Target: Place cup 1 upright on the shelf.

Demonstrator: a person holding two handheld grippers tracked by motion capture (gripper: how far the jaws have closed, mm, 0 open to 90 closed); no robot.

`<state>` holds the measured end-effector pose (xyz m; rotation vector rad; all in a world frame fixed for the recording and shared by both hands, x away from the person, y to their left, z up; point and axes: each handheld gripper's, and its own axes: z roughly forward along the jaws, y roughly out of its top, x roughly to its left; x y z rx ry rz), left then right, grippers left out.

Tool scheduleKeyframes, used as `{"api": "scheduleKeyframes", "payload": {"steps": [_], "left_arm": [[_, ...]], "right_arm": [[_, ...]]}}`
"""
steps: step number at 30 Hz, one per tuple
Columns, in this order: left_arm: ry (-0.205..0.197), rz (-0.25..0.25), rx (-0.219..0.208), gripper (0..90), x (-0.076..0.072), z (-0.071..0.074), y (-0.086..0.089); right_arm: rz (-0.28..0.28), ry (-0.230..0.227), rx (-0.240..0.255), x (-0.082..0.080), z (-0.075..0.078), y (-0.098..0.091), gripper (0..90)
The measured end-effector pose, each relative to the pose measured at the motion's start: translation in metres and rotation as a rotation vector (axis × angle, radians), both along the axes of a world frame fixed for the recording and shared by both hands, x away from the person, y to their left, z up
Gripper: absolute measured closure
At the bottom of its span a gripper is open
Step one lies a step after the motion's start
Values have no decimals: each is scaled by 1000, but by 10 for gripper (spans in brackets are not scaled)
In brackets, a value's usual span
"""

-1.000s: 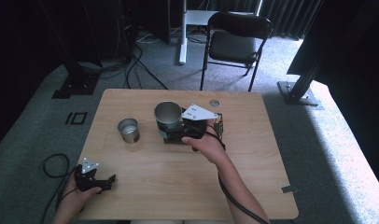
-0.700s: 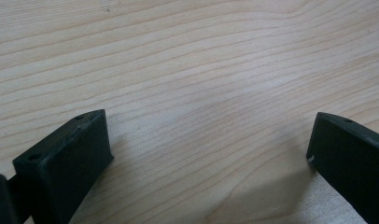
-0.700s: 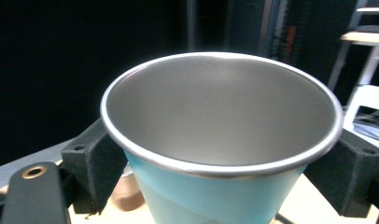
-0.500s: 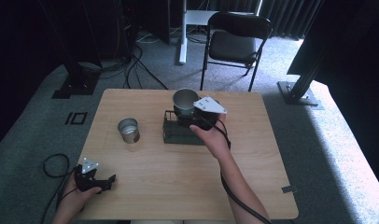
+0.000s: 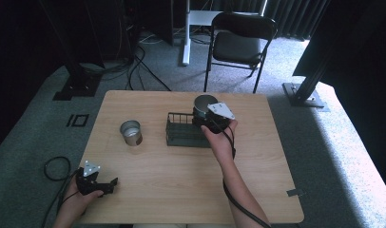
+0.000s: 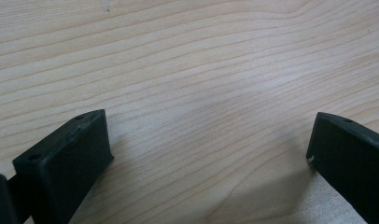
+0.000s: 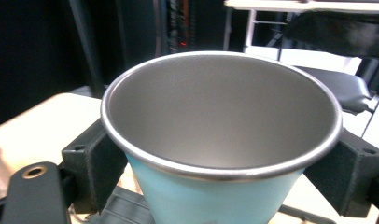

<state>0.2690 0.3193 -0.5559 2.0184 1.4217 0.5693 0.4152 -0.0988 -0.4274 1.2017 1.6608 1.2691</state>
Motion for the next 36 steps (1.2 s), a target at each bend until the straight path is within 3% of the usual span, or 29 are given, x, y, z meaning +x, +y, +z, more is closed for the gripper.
{"api": "scheduleKeyframes", "payload": {"steps": [8,18,27,36], "left_arm": [[0,0,0,2,0,0,0],[0,0,0,3,0,0,0],[0,0,0,2,0,0,0],[0,0,0,2,0,0,0]], "right_arm": [[-81,39,-1,3,-20,-9,134],[-101,56,13,2,-38,-11,134],[-102,69,-10,1,-51,-9,134],[-102,80,12,2,-51,-11,132]]}}
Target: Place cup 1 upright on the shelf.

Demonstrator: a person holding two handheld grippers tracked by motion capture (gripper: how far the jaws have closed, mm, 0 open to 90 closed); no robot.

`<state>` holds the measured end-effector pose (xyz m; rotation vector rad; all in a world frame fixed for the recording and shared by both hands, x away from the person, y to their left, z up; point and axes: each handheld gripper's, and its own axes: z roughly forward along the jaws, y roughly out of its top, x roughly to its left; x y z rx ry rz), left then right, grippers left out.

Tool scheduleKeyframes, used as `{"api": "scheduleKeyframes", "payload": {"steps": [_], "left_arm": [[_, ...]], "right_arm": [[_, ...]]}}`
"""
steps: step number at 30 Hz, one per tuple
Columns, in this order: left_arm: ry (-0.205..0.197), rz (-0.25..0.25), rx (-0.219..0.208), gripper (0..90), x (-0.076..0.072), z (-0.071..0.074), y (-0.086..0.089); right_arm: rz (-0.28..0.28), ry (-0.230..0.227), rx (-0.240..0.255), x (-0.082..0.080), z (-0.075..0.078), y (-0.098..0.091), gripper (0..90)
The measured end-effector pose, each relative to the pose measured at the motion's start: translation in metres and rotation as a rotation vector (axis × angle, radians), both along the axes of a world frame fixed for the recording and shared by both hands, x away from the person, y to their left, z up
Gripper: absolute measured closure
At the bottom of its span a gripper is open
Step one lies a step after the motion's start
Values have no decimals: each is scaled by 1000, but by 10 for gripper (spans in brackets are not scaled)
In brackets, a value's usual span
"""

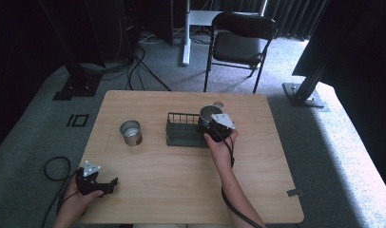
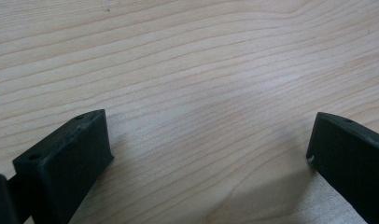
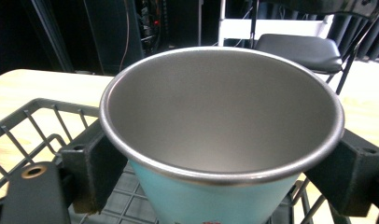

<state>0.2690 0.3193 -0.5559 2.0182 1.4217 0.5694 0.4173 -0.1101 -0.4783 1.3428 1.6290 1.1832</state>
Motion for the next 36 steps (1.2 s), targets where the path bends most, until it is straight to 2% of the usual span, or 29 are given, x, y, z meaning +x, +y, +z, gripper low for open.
{"api": "scheduleKeyframes", "payload": {"steps": [7,19,23,27,36], "left_arm": [[0,0,0,3,0,0,0],[0,0,0,2,0,0,0],[0,0,0,2,0,0,0],[0,0,0,2,0,0,0],[0,0,0,2,0,0,0]], "right_arm": [[37,15,22,2,1,-2,116],[78,11,-33,-5,4,-6,116],[80,8,-34,-9,5,-8,116],[94,30,-26,-13,6,-13,116],[118,40,-30,-24,8,-23,116]]}}
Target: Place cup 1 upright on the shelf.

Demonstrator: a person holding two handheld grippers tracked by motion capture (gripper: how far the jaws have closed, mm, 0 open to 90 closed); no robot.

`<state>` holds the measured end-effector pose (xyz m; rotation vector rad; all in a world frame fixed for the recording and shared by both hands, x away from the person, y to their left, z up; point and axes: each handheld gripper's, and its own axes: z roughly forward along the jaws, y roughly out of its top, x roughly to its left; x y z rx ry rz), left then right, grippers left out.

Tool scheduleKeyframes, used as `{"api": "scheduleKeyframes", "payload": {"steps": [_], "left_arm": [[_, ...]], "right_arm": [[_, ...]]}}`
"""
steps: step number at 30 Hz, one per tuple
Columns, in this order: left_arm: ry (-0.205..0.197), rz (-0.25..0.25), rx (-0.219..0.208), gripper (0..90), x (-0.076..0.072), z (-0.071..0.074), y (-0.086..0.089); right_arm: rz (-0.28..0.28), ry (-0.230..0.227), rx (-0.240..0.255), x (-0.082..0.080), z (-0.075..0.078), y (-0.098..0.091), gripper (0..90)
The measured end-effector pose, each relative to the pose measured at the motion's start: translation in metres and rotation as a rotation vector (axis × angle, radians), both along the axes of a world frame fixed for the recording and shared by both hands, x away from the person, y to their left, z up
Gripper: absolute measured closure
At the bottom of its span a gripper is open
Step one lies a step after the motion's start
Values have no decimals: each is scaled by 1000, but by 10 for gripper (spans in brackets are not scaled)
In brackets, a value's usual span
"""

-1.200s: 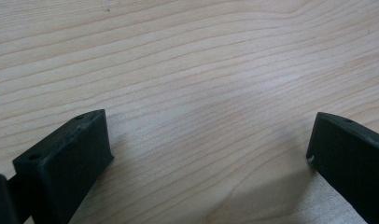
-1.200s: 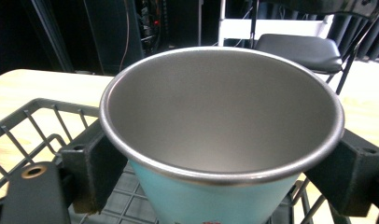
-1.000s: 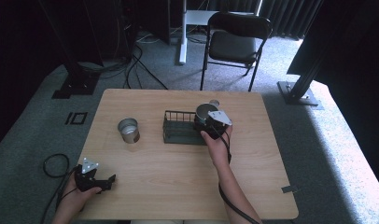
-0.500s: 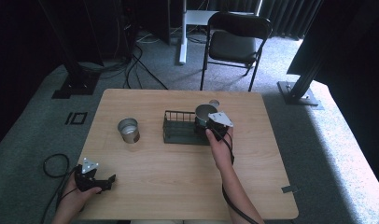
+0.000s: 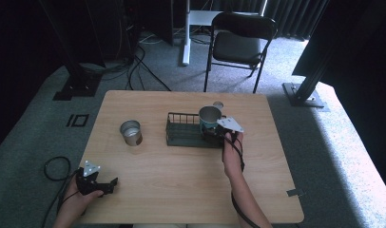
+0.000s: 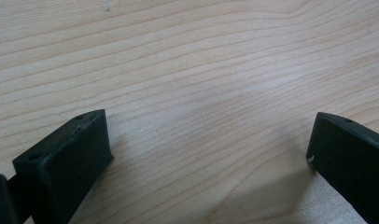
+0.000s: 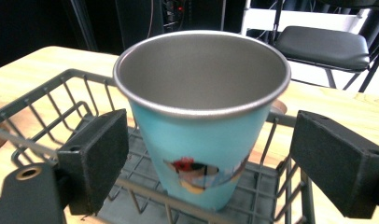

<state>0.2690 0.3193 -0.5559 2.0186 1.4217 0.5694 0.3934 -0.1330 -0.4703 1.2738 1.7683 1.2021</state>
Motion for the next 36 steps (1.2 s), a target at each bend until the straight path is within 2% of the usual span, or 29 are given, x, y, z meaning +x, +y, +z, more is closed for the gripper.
{"api": "scheduleKeyframes", "payload": {"steps": [8,12,18,22,28,36], "left_arm": [[0,0,0,2,0,0,0],[0,0,0,3,0,0,0],[0,0,0,2,0,0,0],[0,0,0,2,0,0,0],[0,0,0,3,0,0,0],[0,0,0,2,0,0,0]], "right_arm": [[44,-9,11,-12,2,-10,116],[87,-18,30,-21,3,-18,116],[120,-7,13,-28,0,-28,117],[122,0,21,-34,-5,-37,116],[154,22,-8,-43,-13,-48,117],[151,54,-17,-51,-27,-61,117]]}}
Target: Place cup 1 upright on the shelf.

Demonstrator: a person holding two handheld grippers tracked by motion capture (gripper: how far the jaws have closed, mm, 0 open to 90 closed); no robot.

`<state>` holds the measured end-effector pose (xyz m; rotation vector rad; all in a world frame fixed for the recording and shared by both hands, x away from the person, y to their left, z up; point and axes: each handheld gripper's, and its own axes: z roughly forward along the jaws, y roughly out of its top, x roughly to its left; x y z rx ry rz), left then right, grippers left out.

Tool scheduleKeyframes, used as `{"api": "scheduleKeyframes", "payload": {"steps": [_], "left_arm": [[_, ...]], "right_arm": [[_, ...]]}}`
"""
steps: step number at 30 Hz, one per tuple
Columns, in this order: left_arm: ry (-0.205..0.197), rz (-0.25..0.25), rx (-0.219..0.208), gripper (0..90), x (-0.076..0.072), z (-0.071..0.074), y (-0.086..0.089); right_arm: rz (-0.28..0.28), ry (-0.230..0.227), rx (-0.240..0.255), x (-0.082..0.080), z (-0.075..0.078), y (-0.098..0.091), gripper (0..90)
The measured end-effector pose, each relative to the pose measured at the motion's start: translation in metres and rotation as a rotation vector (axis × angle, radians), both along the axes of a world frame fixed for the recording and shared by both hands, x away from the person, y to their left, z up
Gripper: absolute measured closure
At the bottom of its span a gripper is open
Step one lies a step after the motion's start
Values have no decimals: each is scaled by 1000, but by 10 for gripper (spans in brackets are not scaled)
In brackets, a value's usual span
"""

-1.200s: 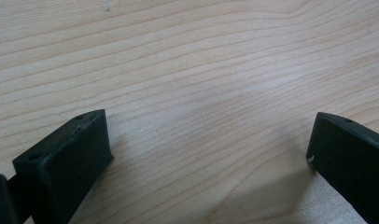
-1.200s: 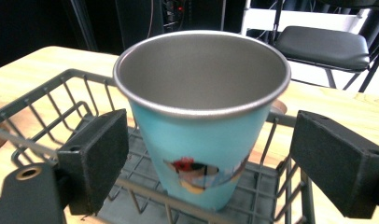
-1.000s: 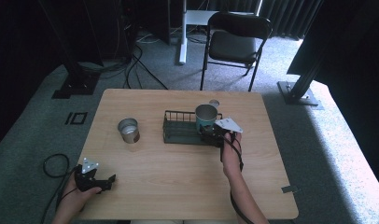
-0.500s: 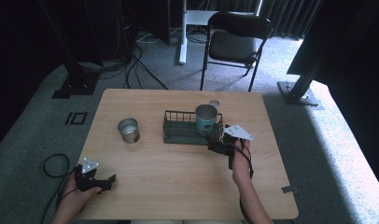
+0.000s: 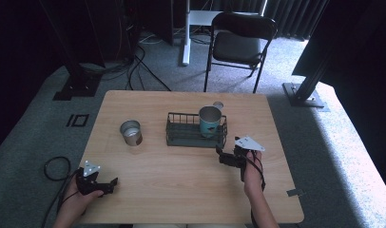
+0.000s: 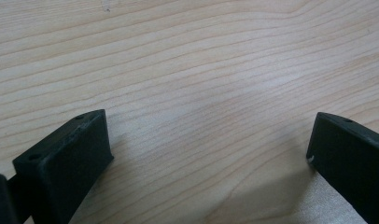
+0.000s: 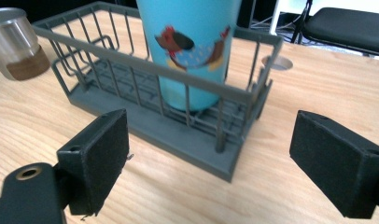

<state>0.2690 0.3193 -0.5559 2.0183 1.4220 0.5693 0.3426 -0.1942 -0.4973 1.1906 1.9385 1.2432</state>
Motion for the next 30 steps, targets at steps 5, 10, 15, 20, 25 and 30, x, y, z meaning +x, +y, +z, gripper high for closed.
{"api": "scheduleKeyframes", "payload": {"steps": [5,10,15,20,25,30], "left_arm": [[0,0,0,2,0,0,0],[0,0,0,2,0,0,0],[0,0,0,2,0,0,0],[0,0,0,2,0,0,0],[0,0,0,2,0,0,0],[0,0,-1,2,0,0,0]], "right_arm": [[0,15,-8,-3,-8,-8,117],[-10,47,-12,-8,-18,-21,117],[-10,62,-22,-11,-25,-31,117],[-21,92,-34,-18,-33,-45,117],[-31,111,-53,-22,-39,-56,117],[-21,132,-69,-26,-43,-63,126]]}}
